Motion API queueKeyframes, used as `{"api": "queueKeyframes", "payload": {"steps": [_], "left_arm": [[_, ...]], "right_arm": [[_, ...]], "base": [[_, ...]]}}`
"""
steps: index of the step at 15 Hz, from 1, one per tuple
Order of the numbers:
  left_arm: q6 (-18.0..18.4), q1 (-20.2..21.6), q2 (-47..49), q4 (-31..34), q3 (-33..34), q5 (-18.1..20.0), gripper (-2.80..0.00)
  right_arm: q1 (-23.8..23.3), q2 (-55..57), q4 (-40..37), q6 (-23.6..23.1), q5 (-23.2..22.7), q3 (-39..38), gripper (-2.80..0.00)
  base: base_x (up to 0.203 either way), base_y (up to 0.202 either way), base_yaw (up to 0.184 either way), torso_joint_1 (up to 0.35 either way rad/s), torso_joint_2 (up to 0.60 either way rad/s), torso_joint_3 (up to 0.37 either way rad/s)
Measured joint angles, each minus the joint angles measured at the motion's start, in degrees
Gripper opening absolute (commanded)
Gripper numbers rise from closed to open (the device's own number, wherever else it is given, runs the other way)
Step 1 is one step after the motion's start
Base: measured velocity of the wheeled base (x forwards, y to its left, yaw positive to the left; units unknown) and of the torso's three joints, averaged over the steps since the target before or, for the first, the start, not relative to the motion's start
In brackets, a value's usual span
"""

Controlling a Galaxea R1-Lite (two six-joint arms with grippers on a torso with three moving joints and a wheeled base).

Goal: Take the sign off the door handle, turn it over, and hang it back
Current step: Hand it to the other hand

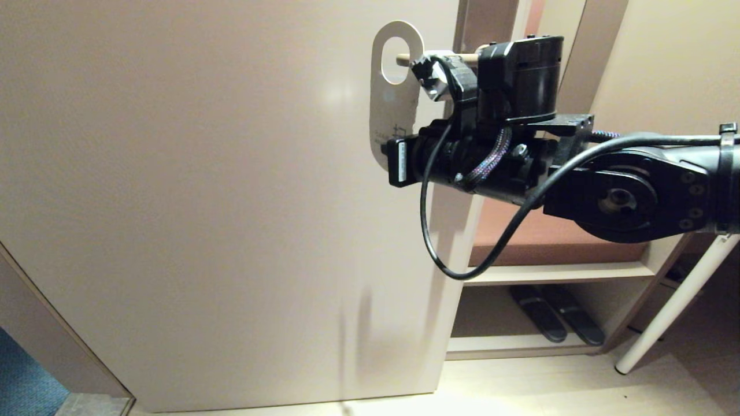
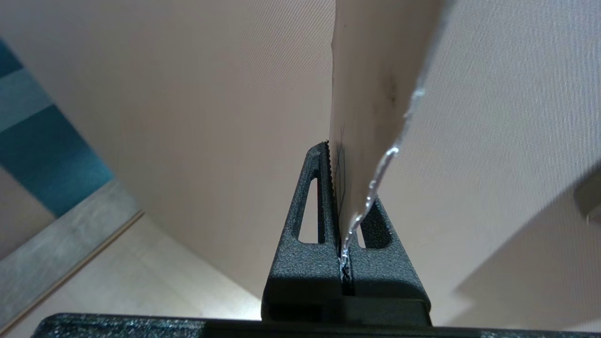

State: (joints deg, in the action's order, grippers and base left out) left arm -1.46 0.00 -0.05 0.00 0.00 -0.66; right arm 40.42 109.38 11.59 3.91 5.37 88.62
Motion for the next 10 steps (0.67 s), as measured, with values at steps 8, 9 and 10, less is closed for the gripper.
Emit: {"api": "queueKeyframes", "payload": {"steps": [8, 9, 10], "left_arm": [[0.0, 0.0, 0.0, 0.0, 0.0, 0.0, -2.8], [0.0, 0.0, 0.0, 0.0, 0.0, 0.0, -2.8], [0.0, 0.0, 0.0, 0.0, 0.0, 0.0, -2.8]], "right_arm": [[0.9, -12.1, 0.1, -0.6, -5.5, -16.4, -2.8], [0.8, -13.9, 0.1, -0.5, -5.7, -18.1, -2.8], [0.5, -15.6, 0.1, -0.5, -5.7, -19.8, -2.8]], "base": [[0.0, 0.0, 0.0, 0.0, 0.0, 0.0], [0.0, 0.0, 0.0, 0.0, 0.0, 0.0], [0.0, 0.0, 0.0, 0.0, 0.0, 0.0]]}}
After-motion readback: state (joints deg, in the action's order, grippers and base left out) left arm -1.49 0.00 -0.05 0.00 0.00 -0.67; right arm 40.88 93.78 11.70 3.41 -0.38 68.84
